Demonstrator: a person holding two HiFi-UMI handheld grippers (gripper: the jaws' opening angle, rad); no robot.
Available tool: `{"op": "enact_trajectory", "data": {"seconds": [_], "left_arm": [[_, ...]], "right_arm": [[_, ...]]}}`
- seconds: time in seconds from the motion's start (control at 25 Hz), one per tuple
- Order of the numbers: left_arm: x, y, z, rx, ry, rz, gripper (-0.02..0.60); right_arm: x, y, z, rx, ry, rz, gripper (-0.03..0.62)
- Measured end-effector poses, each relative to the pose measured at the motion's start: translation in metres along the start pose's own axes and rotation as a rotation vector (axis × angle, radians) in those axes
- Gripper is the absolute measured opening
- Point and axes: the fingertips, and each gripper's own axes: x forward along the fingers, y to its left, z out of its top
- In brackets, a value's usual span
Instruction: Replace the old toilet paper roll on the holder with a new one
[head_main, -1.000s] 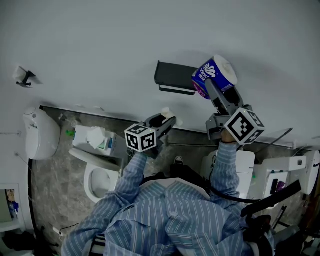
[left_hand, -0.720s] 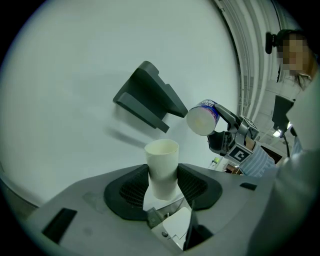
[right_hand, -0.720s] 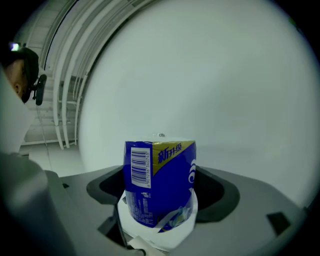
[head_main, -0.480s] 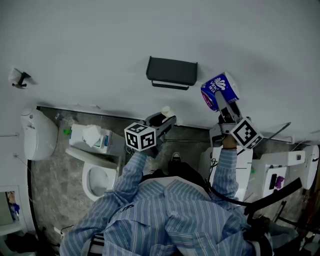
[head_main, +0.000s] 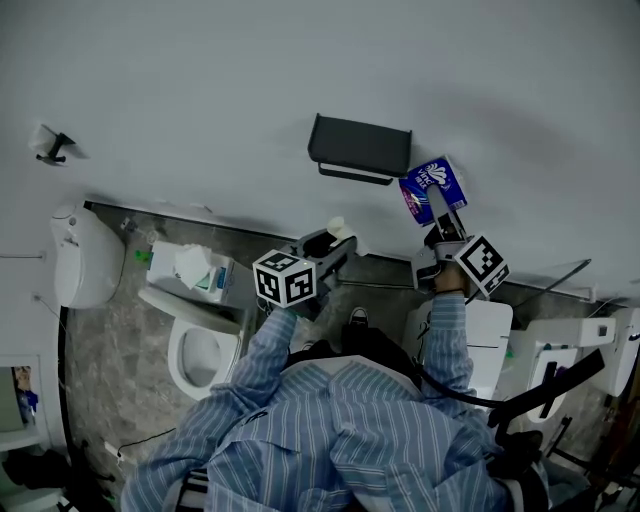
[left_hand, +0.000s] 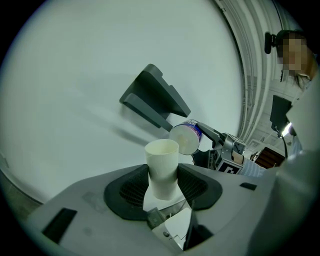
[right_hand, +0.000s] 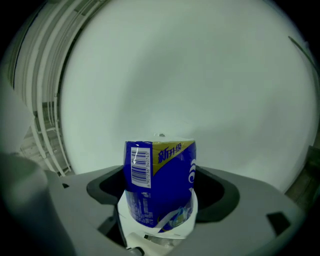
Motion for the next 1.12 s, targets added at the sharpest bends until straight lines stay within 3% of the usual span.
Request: {"op": "enact_trajectory", "data": {"seconds": [0.52,0.76,1.12], "left_arm": [[-0.012,0.015,-0.001,-0.016,-0.007,0.042,0.181],[-0.016,0.019,-0.002,-0.02,-0.005,0.052,0.181],[-0.021,0.022,-0.005,-0.029,-0.007,0.05,0.181]], "right_arm": [[0.03,-0.01,-0.015,0.162,-0.031,0.021,0.411],[0.034,-0.008,-0.025,0.334,-0.04,0.085,0.411],[0.044,0.007,-0.05,0.394,-0.012,0.12,0.41]]}}
